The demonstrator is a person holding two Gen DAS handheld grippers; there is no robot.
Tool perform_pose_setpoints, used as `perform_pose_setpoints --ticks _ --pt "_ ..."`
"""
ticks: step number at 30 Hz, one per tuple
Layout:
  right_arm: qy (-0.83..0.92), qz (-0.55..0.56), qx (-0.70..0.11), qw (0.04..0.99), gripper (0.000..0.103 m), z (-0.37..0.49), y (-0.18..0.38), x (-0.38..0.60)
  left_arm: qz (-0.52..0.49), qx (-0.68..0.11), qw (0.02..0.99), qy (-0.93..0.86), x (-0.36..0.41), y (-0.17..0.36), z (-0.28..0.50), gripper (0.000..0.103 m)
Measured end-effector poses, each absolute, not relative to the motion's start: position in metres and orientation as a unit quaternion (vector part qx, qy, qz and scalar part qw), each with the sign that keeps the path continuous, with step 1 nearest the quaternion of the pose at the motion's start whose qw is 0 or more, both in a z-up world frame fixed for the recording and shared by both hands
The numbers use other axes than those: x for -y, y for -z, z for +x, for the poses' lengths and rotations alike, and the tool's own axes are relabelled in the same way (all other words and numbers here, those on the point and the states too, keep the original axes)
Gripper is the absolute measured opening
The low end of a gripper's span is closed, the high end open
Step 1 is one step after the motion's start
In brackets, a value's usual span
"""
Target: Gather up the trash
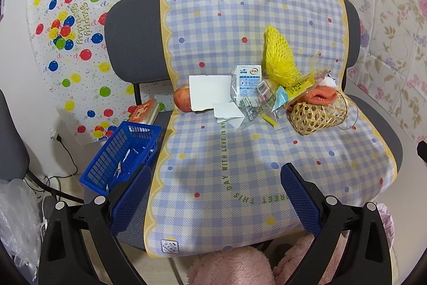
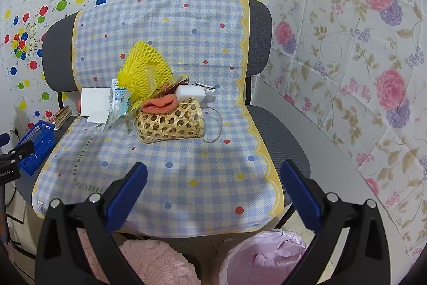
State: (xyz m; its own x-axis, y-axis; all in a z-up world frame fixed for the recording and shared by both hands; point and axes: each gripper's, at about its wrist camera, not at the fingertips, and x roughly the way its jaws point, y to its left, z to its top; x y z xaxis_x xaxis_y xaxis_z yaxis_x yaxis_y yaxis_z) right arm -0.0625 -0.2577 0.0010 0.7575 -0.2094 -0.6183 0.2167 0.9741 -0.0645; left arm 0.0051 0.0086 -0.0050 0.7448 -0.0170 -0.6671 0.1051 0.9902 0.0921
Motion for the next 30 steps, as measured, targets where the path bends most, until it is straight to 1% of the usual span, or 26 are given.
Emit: perform_pose_setpoints --ticks 30 --pt "0.112 0.004 -0.332 0.937 0.097 -0.0620 -0.0006 0.2568 0.062 -0.356 0.932 0.033 -0.0077 0.0047 0.0048 0.096"
